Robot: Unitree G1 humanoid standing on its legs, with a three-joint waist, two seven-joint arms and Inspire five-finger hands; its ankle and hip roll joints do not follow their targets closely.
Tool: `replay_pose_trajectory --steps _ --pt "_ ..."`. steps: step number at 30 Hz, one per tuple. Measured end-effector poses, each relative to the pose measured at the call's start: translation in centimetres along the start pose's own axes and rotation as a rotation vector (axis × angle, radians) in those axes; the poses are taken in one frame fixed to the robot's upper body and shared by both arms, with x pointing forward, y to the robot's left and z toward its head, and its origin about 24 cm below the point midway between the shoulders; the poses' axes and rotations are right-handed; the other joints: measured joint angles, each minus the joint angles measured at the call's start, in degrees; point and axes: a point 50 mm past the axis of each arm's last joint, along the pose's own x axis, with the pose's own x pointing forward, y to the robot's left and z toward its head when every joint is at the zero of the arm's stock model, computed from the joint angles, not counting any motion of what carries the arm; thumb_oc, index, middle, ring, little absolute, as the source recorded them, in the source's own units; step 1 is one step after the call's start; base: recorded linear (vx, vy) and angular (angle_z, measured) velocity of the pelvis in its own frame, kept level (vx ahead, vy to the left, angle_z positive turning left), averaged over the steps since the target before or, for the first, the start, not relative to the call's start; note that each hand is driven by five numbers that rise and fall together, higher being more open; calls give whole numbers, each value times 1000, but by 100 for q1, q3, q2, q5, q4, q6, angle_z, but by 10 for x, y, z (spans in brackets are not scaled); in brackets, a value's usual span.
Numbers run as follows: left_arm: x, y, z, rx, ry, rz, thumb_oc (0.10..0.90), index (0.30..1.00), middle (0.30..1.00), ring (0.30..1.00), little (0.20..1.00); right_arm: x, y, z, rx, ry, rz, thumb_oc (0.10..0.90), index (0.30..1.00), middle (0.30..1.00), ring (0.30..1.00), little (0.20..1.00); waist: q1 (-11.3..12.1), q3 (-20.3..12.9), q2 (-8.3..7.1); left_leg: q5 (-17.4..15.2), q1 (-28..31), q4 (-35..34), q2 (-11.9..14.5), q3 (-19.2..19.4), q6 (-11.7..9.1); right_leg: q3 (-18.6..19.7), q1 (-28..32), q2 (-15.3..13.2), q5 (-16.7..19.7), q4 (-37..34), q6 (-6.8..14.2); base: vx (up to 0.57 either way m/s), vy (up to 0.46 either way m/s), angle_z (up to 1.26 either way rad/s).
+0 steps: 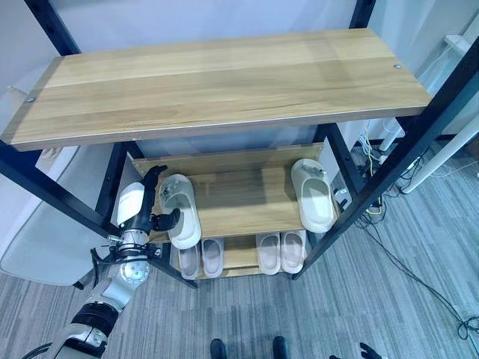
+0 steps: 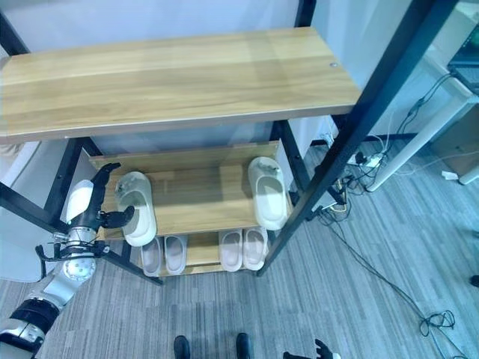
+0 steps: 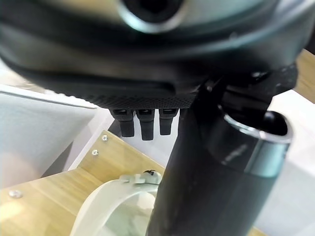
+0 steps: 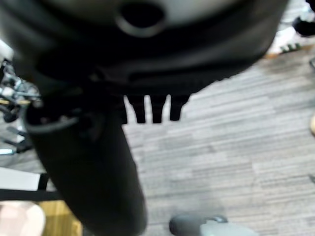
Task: Arrange the slippers neatly on the shoe rack.
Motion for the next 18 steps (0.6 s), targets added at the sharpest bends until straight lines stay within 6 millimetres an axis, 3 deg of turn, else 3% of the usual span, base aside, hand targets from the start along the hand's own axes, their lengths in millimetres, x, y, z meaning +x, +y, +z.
replay_pose_trajectory --steps 7,18 --pt "1 1 1 -6 1 4 800 900 900 900 900 0 0 -1 -1 2 0 800 900 900 900 900 -83 5 7 0 -28 -1 -2 20 0 17 -36 -3 0 -1 0 1 1 0" --pt "24 8 7 22 -9 37 800 900 900 900 900 0 0 -1 1 5 -3 800 900 900 900 900 -96 16 26 0 -122 0 3 51 0 47 -127 2 13 2 -11 13 2 -1"
